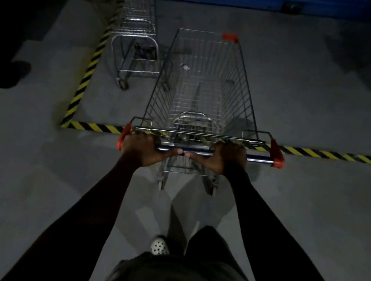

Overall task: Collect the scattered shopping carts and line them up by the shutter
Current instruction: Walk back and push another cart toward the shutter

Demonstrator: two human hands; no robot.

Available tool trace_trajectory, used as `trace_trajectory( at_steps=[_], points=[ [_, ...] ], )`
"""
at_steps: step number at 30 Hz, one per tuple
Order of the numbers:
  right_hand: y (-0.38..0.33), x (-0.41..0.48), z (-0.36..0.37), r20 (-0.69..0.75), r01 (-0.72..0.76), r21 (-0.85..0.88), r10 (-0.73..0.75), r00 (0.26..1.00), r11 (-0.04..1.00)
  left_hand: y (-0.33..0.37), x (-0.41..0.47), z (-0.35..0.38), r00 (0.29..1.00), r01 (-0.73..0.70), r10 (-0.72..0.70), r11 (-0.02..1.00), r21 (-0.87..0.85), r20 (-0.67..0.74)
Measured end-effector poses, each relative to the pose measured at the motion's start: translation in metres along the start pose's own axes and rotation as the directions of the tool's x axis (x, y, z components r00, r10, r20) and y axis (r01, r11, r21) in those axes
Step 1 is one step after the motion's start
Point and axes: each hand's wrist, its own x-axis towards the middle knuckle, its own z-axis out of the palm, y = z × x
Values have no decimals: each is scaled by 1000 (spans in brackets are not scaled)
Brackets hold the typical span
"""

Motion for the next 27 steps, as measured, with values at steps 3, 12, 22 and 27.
trace_trajectory(
  at_steps=[3, 12, 22, 27],
  points=[
    [0, 55, -12, -19, -19, -37, 18, 1000, 999, -9, 57, -14, 1000, -4, 3, 1000, -2, -22],
    [13, 251, -39, -97, -34, -43, 30, 995, 998, -24, 253, -59, 992, 14, -11, 1000, 22, -127],
    [39, 424, -90, -25, 5, 28, -4, 1000, 1000, -13, 414, -67, 804, -37, -118, 968, -246, -583],
    [36, 500, -99, -71, -1, 19, 3, 997, 1000, -29, 489, -81, 777, -74, -101, 966, -250, -621]
  ],
)
